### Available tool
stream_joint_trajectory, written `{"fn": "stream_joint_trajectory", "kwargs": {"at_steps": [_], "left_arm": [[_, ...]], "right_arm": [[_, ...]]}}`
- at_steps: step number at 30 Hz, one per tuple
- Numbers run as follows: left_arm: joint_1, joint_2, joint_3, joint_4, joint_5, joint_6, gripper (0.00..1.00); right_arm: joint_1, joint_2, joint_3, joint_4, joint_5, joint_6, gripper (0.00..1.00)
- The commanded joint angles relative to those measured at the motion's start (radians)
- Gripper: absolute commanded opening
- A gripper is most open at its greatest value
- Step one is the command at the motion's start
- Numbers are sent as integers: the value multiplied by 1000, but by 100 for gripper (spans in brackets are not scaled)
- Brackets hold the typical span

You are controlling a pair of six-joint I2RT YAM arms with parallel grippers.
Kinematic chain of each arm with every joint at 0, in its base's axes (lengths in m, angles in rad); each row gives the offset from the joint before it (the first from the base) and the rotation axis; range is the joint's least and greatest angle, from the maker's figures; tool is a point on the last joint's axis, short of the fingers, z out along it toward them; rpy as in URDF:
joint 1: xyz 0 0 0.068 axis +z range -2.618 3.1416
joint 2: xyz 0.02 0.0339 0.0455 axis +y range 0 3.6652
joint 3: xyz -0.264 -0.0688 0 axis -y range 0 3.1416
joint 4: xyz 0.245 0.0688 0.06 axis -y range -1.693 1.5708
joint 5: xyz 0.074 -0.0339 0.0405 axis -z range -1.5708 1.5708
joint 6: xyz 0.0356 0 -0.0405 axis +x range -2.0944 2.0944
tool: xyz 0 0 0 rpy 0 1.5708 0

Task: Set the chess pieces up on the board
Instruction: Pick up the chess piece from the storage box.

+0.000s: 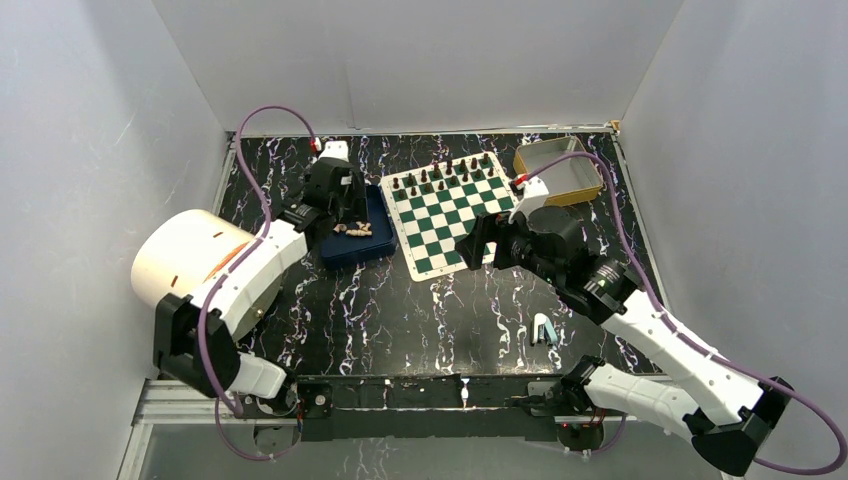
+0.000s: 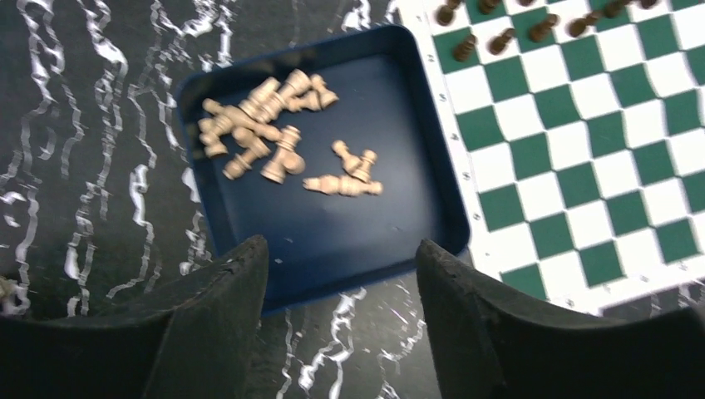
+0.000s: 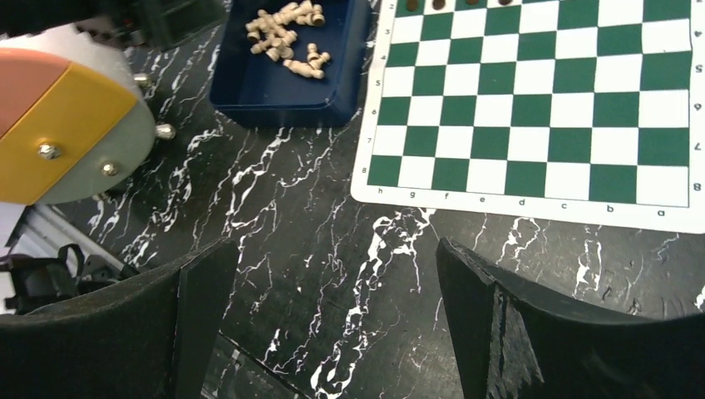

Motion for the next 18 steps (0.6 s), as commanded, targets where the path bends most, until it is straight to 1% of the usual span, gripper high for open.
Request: {"fn": "stream_joint_trajectory", "kwargs": {"at_steps": [1, 2, 7, 12, 14, 18], "left_arm": [[28, 78, 100, -31, -133, 26, 56], [34, 108, 115, -32, -138, 32, 52], [75, 250, 175, -39, -111, 36, 45], [116, 335, 193, -23, -52, 27, 42], [144, 361, 182, -6, 2, 18, 40], [177, 402, 172, 1, 75, 10, 39]], "right_arm": [[5, -37, -6, 86, -56, -61, 99], [5, -37, -4, 83, -52, -65, 99], [5, -42, -14, 92, -59, -70, 99], [5, -51, -24, 114, -77, -69, 99], [5, -48, -24, 116, -73, -69, 99], [5, -27, -6, 99, -70, -69, 99]]}}
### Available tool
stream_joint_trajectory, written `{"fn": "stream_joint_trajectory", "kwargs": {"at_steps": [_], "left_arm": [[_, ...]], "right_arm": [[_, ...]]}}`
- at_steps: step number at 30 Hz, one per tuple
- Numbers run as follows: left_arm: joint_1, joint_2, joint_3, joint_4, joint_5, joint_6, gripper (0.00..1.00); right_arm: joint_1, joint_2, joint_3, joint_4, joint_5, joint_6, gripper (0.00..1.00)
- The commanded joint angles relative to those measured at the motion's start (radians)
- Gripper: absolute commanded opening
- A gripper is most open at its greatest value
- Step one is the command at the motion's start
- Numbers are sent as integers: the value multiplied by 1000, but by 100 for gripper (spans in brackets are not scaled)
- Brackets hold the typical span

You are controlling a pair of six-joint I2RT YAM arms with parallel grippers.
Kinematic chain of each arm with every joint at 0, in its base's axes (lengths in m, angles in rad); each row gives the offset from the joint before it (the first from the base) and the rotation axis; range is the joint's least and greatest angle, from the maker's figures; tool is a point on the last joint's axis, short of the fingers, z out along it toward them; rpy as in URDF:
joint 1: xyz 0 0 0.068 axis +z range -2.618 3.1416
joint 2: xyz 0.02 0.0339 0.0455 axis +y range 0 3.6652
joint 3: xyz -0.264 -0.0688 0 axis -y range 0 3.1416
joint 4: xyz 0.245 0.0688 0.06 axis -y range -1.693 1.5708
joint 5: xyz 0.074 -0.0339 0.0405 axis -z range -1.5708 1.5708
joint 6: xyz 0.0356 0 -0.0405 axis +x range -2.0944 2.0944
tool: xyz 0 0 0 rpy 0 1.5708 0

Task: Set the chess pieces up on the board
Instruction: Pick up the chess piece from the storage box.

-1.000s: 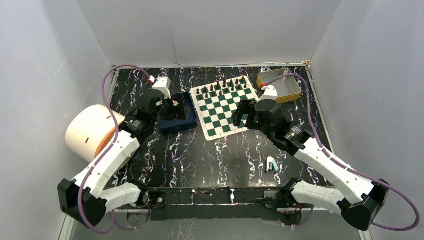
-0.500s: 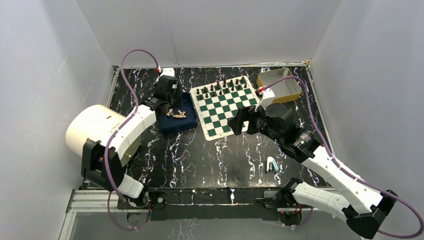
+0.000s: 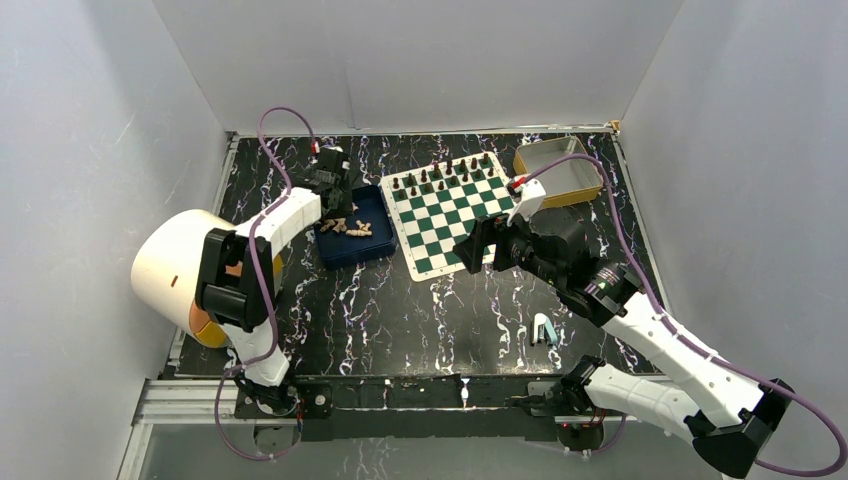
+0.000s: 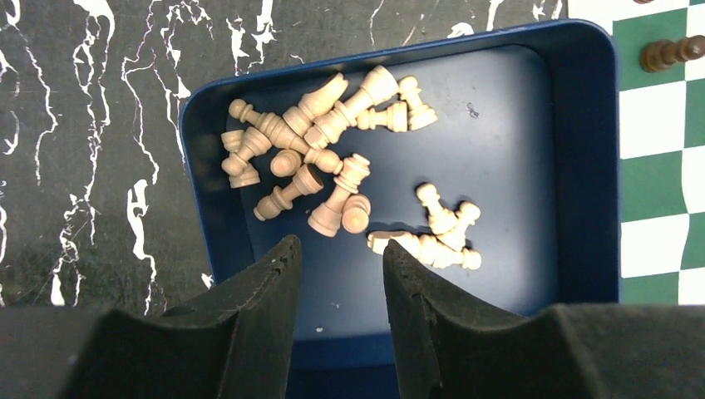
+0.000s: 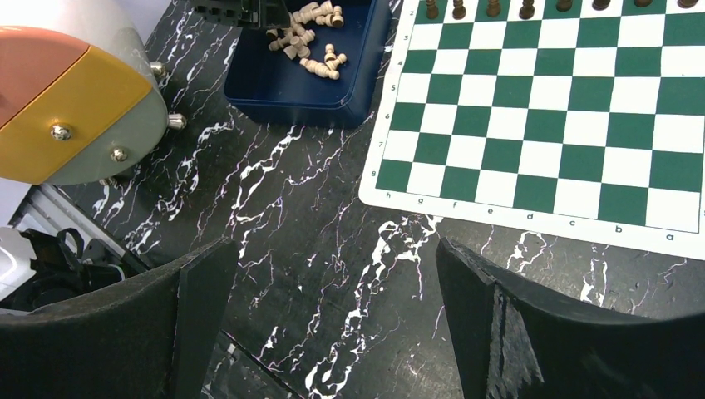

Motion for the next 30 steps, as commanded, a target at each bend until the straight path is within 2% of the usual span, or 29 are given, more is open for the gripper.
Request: {"fn": "stream_joint_trajectory", "kwargs": {"at_steps": [1, 8, 30], "left_arm": [[31, 16, 17, 14, 75, -11, 39], [37, 69, 28, 17, 87, -4, 33], [58, 150, 71, 12, 113, 19, 25]], "right_arm": [[5, 7, 25, 50, -8, -11, 99], [4, 11, 19, 69, -13, -5, 99], [5, 16, 53, 38, -1, -8, 99]]}}
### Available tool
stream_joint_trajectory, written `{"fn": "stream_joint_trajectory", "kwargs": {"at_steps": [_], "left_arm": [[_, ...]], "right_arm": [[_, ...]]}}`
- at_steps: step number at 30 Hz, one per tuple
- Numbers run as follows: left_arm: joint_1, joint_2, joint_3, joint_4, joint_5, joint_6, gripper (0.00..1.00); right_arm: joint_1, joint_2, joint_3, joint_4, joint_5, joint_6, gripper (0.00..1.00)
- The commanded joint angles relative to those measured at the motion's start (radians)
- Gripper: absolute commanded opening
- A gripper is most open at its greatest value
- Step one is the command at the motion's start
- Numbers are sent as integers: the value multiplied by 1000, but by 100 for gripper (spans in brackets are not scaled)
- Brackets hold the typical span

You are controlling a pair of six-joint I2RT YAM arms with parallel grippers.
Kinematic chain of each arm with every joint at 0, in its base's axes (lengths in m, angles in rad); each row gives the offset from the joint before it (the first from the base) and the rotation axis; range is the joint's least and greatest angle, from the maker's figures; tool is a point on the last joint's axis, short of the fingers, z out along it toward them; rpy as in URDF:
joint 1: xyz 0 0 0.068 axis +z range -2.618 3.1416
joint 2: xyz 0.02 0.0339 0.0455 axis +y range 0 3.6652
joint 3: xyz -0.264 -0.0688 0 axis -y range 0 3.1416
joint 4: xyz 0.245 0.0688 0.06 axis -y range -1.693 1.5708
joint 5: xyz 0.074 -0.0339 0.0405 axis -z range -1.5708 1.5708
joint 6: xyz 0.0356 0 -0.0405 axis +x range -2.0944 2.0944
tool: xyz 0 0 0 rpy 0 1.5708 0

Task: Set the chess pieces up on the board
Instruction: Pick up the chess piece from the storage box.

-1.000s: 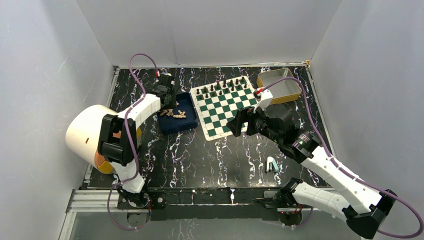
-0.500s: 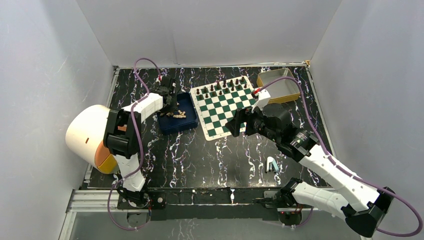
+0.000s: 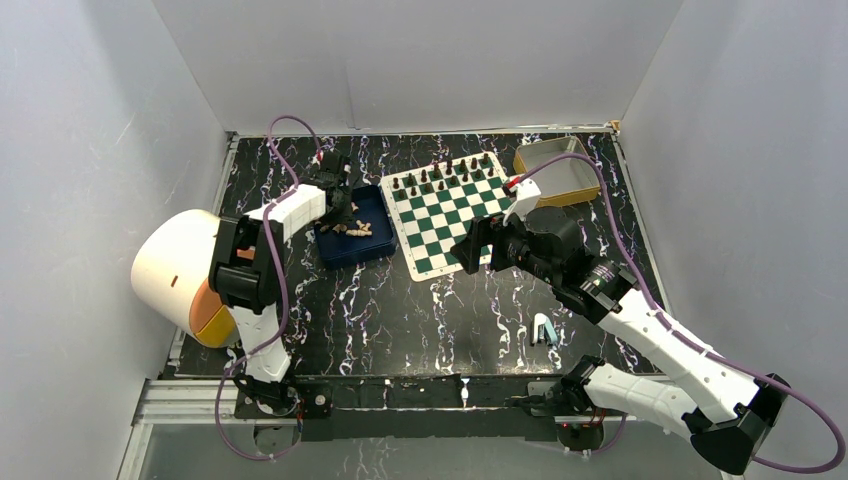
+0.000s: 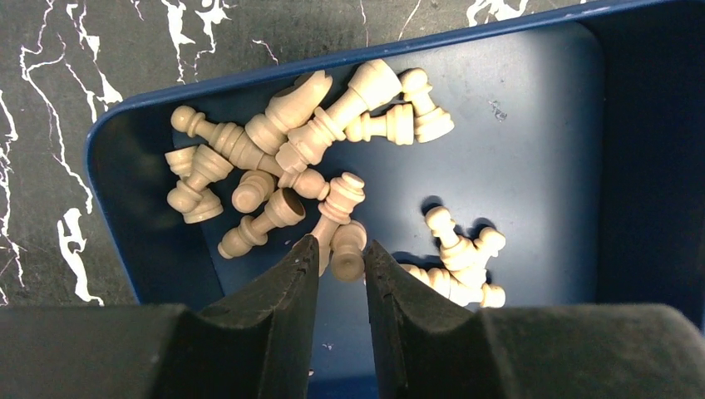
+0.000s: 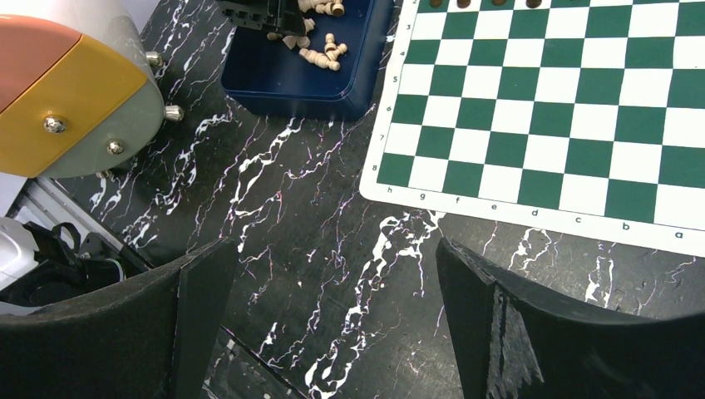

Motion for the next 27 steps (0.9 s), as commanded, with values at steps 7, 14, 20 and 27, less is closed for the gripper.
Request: {"fn": "stream_joint_trajectory", "kwargs": {"at_steps": [7, 14, 20, 27], "left_arm": [[11, -3, 39, 1, 18, 17, 14], [10, -36, 43, -5, 13, 19, 9], [10, -53, 55, -20, 26, 13, 6], [10, -79, 66, -27, 40, 12, 4]], "right_arm": [[5, -11, 52, 30, 29, -16, 99], [5, -4, 47, 24, 31, -13, 99], [5, -4, 42, 17, 32, -6, 99], [5, -7, 36, -1, 33, 7, 99]]}}
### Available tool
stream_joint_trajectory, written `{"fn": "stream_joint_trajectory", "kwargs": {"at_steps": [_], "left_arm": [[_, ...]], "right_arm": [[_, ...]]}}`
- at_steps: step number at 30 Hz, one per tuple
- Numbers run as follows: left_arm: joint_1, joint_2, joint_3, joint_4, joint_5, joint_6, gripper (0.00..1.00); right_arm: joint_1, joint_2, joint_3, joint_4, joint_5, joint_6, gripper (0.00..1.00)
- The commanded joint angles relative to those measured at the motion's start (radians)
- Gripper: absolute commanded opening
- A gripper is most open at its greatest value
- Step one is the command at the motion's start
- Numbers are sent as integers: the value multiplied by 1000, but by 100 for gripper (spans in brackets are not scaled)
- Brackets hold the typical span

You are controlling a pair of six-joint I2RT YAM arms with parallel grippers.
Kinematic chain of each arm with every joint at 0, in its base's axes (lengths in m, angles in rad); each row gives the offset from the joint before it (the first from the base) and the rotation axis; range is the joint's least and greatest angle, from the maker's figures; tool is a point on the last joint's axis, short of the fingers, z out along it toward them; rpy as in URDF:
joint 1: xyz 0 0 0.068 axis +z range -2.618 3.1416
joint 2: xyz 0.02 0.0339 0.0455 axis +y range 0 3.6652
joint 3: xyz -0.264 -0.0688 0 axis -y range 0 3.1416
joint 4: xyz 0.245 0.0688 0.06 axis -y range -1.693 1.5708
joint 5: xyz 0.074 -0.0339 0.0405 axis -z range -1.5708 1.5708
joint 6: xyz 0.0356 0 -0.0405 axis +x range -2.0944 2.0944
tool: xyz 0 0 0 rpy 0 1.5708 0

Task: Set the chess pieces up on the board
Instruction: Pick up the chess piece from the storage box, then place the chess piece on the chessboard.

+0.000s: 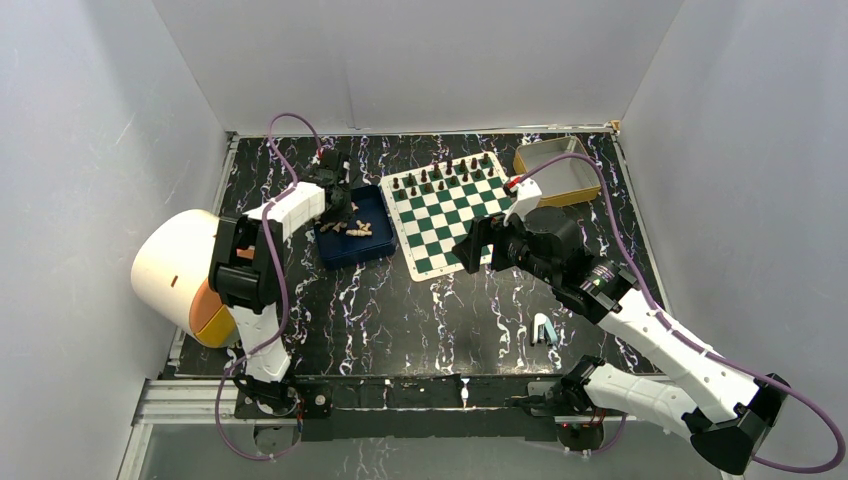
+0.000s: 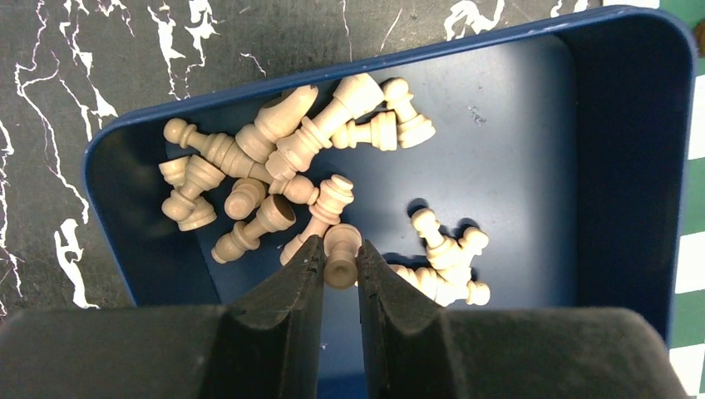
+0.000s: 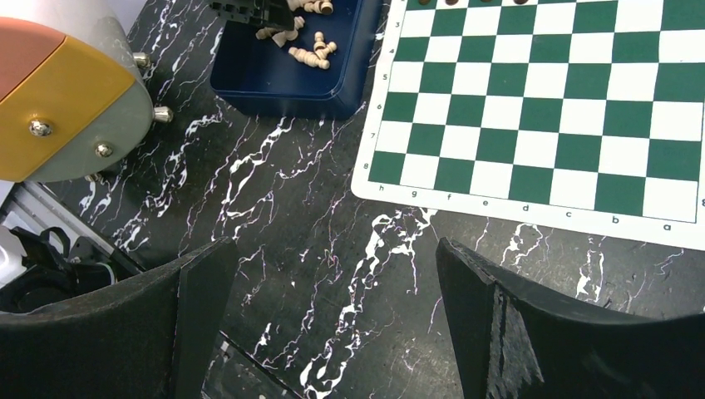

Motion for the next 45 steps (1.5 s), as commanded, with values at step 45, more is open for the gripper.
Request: {"fn": "stream_joint_trajectory", "kwargs": {"at_steps": [45], "left_arm": [[-486, -301, -73, -51, 11, -35, 3]], "right_arm": [[5, -224, -20, -97, 330, 55, 99]]}}
